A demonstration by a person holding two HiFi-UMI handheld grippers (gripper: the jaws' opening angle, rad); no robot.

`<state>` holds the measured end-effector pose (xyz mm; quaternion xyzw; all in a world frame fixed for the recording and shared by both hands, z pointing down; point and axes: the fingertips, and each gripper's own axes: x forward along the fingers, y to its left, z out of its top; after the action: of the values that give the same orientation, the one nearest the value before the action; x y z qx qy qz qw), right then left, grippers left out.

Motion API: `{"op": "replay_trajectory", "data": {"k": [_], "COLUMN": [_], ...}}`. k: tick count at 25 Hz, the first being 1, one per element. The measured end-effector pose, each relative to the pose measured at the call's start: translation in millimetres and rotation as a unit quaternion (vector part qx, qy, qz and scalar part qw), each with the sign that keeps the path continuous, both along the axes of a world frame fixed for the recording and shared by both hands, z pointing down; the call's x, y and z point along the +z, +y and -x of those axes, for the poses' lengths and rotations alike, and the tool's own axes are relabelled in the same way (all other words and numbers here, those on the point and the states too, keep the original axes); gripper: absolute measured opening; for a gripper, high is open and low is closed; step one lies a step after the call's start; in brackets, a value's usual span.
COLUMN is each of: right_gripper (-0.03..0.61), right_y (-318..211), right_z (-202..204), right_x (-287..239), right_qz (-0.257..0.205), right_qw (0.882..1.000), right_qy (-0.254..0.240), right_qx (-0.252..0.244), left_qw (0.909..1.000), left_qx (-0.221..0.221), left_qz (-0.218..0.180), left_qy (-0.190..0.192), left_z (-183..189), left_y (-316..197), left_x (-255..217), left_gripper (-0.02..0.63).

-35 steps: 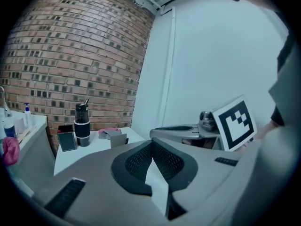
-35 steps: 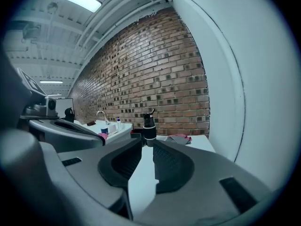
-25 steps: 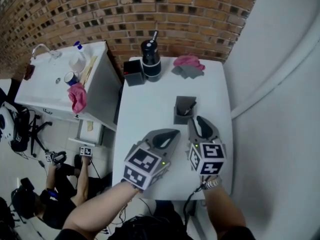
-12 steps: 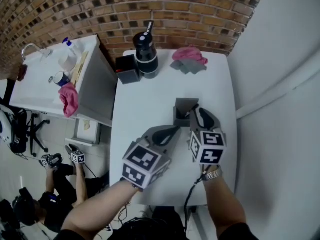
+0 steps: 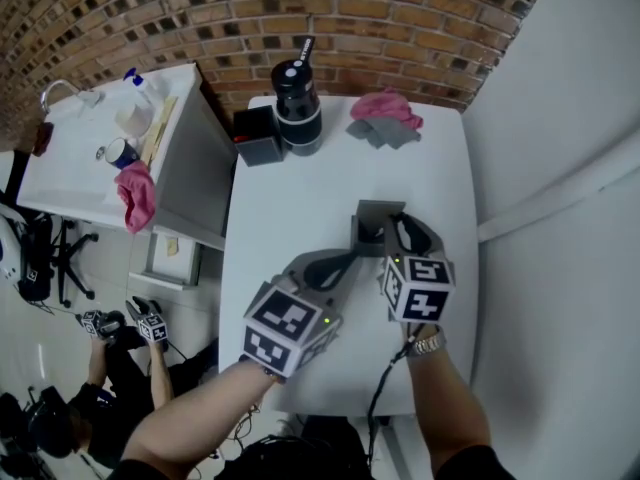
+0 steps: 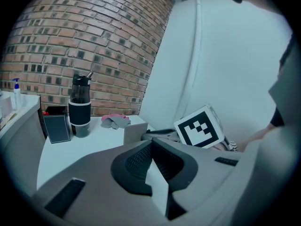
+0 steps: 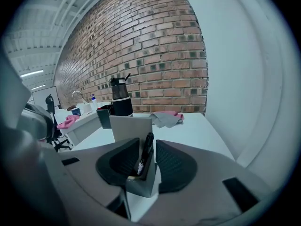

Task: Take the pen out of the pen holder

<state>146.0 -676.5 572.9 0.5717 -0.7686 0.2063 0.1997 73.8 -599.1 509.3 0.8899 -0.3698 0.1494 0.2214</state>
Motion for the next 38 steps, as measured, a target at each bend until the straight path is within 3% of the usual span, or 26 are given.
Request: {"op": "replay_trajectory", "data": {"k": [4,15,23,38], "right_gripper": [0.08,0.063,0.061,0.061], "right_y": [1.8,11.8,27.4,110.6], "right_z": [0.0,2.4,4.6,23.8], "right_x": [0.8,-19.5,-57.8,-127.3], "right_qz": [0.003,-0.015,-0.054,-0.112], "right_qw": [1.0,1.0,0.999,0.994], "right_qy": [0.005,0.001,-0.01,-0.008], "right_qx": [0.003,0.005,0.002,-0.003], "left_qw": [1.0,0.9999,0.9994,0.9967], "left_qx": [-0.001,-0.006,-0.012,-0.02], "left_qz": [-0.002,-0.014,-0.033,-0.077], "left_qy": [0.0,0.0,0.0,0.014], "left_z": [0.6,4.8,10.2,34.4], "left_y": [1.0,11.5,30.8,107.6], "left_x": [-2.0,-15.1,-34.5,-79.5], "left_gripper": [0.003,0.003,0.003,0.003]}}
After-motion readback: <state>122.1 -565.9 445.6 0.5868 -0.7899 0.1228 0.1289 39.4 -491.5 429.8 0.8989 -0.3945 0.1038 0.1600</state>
